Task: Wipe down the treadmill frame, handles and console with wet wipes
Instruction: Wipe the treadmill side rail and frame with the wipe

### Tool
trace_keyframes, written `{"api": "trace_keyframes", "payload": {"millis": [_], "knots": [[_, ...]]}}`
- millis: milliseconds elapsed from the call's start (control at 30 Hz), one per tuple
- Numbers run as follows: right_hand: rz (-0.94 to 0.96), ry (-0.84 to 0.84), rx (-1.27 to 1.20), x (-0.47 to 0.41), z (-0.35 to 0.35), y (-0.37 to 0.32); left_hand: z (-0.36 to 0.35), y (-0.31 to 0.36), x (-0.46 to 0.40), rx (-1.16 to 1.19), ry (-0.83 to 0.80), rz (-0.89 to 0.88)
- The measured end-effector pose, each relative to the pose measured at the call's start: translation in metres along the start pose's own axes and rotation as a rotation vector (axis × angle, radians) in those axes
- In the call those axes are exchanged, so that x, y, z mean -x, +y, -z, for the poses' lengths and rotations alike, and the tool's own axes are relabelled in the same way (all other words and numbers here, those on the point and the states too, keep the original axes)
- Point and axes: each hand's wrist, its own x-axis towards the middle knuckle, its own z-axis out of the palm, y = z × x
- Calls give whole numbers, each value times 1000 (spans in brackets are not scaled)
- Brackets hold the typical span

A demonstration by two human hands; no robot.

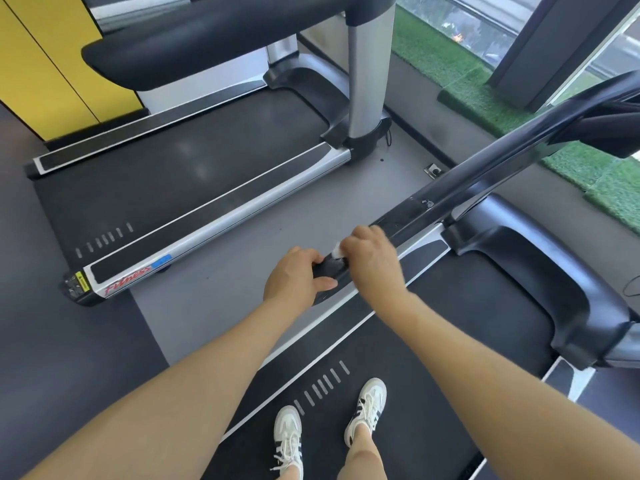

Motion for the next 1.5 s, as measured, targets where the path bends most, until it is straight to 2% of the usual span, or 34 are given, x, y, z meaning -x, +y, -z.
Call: {"api": "trace_keyframes", "payload": {"millis": [133, 200, 267, 333, 367, 433, 533, 600, 700, 833, 967, 1067, 1133, 1200, 1300, 1333, 1433, 1500], "knots": [[120, -155, 35, -6, 5, 12, 1, 0, 1, -10, 4, -4], [99, -115, 88, -18, 14, 32, 0, 0, 3, 0, 12, -17], [-12, -49, 81, -26, 18, 38, -1, -1, 3, 15, 20, -27], [-61, -16, 82, -24, 13, 22, -2, -2, 3, 18, 27, -26], [-64, -54, 60, -20, 8, 10, -2, -2, 3, 17, 30, -21], [53, -140, 4, -9, 0, -14, -2, -1, 2, 17, 41, -11], [197, -209, 77, -12, 0, -11, -2, -2, 3, 34, 37, 4], [165, -258, 155, -24, 8, 6, -2, -3, 4, 42, 40, 1], [28, -199, 283, -35, 14, 22, -2, -6, 7, 77, 46, -19], [-37, -183, 190, -23, 4, -3, 2, -22, 14, 175, 4, -8], [78, -298, 36, 4, -7, -44, 5, -40, 23, 330, 0, 75], [169, -338, 33, 2, -3, -37, 3, -42, 28, 435, 18, 103], [157, -293, 73, -7, 2, -15, 2, -44, 28, 454, 26, 104], [34, -170, 71, -16, 8, 7, 2, -44, 28, 439, 30, 92], [-49, -52, 50, -9, 2, 0, 0, -44, 27, 418, 40, 85], [-27, -61, 8, -2, -2, -11, -1, -43, 26, 418, 45, 87], [194, -144, -98, 28, -13, -43, 0, -42, 26, 384, 42, 83], [287, -202, -99, 31, -11, -39, 2, -41, 26, 369, 38, 77]]}}
